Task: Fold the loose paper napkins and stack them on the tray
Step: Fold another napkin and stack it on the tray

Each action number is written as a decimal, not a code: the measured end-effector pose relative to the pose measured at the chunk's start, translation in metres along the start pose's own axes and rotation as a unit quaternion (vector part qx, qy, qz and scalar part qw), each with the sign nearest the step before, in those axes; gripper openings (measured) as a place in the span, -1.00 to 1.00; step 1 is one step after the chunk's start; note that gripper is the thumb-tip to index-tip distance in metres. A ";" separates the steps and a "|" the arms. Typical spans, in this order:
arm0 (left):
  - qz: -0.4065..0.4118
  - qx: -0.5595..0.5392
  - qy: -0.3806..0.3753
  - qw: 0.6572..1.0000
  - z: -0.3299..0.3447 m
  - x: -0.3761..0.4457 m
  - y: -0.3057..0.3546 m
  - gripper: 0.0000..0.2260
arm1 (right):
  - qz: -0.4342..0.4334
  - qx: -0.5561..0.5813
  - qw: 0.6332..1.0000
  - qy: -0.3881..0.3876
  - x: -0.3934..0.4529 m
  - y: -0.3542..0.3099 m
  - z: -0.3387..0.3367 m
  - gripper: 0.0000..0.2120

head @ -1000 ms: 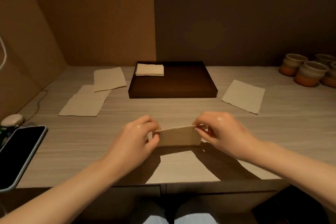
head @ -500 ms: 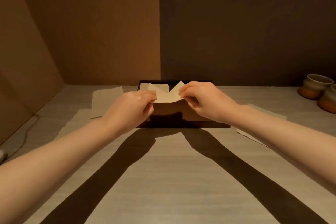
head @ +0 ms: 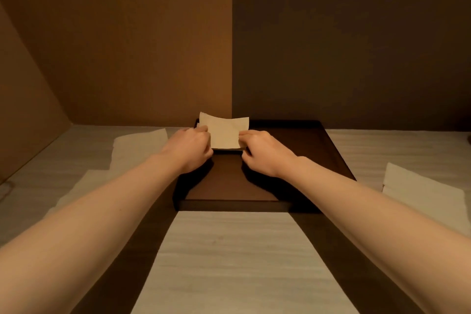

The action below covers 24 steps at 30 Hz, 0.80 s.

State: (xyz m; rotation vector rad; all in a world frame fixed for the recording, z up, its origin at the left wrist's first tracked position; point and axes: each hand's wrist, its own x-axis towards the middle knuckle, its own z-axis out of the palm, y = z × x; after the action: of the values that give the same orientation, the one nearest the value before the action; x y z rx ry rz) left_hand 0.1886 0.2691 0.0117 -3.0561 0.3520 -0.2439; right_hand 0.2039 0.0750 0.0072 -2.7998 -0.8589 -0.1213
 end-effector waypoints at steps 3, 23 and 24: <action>0.003 0.003 -0.010 1.000 0.009 0.007 -0.007 -0.84 | 0.014 0.021 1.000 -0.013 0.009 0.001 0.010 -0.90; -0.030 0.053 -0.093 0.994 0.022 0.009 -0.009 -0.63 | 0.027 -0.019 0.999 -0.035 0.002 -0.001 0.024 -0.53; -0.030 0.054 -0.088 0.994 0.021 0.007 -0.007 -0.63 | 0.027 -0.015 0.999 -0.030 -0.001 -0.001 0.022 -0.53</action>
State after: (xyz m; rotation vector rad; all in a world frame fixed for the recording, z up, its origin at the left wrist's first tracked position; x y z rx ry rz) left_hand 0.2008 0.2752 -0.0073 -2.9556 0.2279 0.0055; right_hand 0.2033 0.0800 -0.0145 -2.8658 -0.7998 -0.0414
